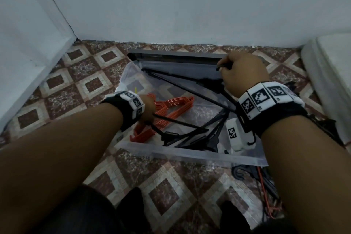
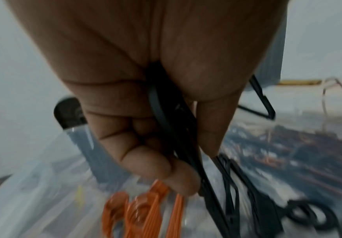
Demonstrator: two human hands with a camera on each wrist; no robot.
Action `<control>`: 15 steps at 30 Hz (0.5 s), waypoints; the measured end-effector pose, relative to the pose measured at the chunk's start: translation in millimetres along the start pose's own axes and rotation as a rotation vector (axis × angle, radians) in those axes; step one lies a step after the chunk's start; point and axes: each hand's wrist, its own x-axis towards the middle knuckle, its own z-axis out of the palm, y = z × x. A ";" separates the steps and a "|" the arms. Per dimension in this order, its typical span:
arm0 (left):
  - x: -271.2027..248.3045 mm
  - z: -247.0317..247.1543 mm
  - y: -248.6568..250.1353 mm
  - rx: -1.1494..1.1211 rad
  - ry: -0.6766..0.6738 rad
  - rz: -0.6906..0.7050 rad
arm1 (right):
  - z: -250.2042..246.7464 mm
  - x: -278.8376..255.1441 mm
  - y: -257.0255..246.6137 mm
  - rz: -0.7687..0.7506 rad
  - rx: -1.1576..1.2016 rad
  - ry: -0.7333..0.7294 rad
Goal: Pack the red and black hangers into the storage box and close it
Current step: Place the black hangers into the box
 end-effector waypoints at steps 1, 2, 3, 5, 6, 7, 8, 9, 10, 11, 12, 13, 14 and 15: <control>-7.9 -13.2 3.0 -0.028 0.067 0.024 | -0.7 -0.7 2.3 0.016 0.025 0.003; -18.2 -25.8 6.4 -0.034 0.127 0.051 | -1.6 -1.9 3.9 0.027 0.048 0.007; -29.8 -36.7 9.4 -0.048 0.198 0.076 | -3.0 -3.2 4.5 0.032 0.064 0.014; -51.0 -56.3 15.1 -0.103 0.365 0.123 | -5.8 -4.3 3.9 0.030 0.068 0.013; -61.6 -64.8 19.2 -0.123 0.458 0.153 | -7.2 -4.8 3.2 0.030 0.059 -0.003; -71.5 -73.6 23.6 -0.143 0.548 0.180 | -8.5 -5.2 2.1 0.031 0.047 -0.029; -80.0 -81.3 28.3 -0.184 0.641 0.207 | -9.5 -5.9 0.4 0.028 0.031 -0.065; -87.4 -88.5 32.0 -0.246 0.726 0.229 | -10.2 -7.0 -1.9 0.008 0.019 -0.108; -95.2 -95.2 36.3 -0.310 0.797 0.246 | -10.4 -8.9 -5.1 -0.032 0.008 -0.162; -101.4 -100.9 40.4 -0.351 0.857 0.254 | -10.4 -11.9 -9.3 -0.089 -0.002 -0.220; -106.1 -105.0 45.1 -0.376 0.906 0.260 | -9.9 -15.2 -13.7 -0.144 -0.012 -0.274; -109.2 -107.4 49.8 -0.399 0.941 0.266 | -9.2 -18.7 -17.6 -0.189 -0.002 -0.307; -112.0 -108.6 54.8 -0.428 0.967 0.277 | -8.5 -21.2 -20.6 -0.219 0.020 -0.315; -114.5 -108.7 58.9 -0.468 0.981 0.289 | -7.7 -23.0 -22.4 -0.245 0.042 -0.296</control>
